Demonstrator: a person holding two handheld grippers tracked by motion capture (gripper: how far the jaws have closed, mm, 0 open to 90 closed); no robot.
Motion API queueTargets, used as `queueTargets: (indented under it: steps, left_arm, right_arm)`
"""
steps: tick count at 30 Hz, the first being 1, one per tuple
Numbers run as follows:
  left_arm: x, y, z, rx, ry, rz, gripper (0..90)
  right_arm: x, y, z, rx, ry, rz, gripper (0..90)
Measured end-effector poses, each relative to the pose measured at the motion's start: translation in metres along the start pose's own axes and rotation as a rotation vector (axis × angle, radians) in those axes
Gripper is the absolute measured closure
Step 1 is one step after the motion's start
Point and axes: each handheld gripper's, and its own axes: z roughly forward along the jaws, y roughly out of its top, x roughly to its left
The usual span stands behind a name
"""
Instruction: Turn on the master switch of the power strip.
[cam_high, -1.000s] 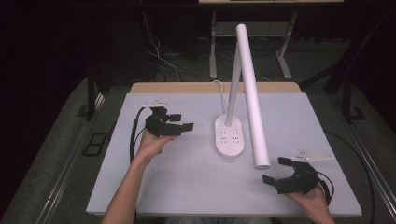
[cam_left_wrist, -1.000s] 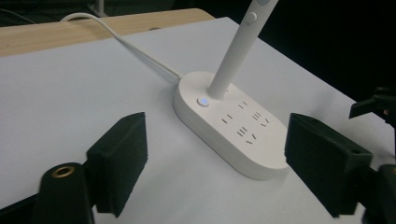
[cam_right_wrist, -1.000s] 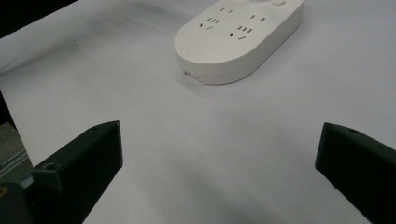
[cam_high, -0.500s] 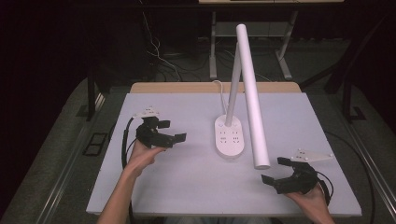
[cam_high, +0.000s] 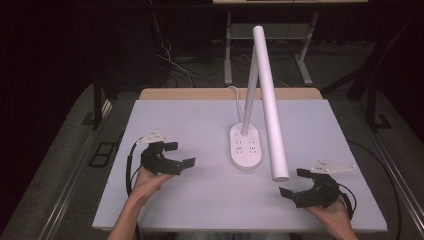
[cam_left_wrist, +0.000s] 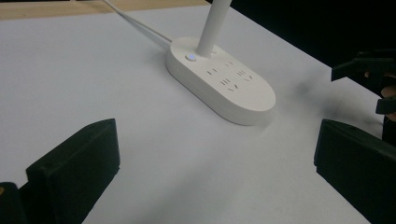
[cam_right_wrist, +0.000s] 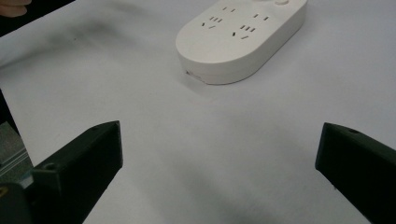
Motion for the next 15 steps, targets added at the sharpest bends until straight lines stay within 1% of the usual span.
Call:
queueTargets:
  steps: [4,7,11,15]
  left_arm:
    - [-0.005,-0.013,-0.004,0.004,0.006,-0.003,0.0]
    - [-0.008,-0.022,-0.007,-0.008,0.009,-0.003,0.0]
    - [-0.014,-0.031,-0.011,0.013,0.009,0.005,0.0]
    - [-0.017,-0.041,-0.015,0.006,0.01,-0.008,0.0]
  right_arm:
    - [0.0,0.0,0.0,0.0,0.0,0.0,0.2]
    - [0.0,0.0,0.0,0.001,0.002,-0.001,0.2]
    - [0.001,0.0,0.001,0.001,0.002,-0.003,0.2]
    - [0.001,0.0,0.001,0.002,0.004,-0.004,0.2]
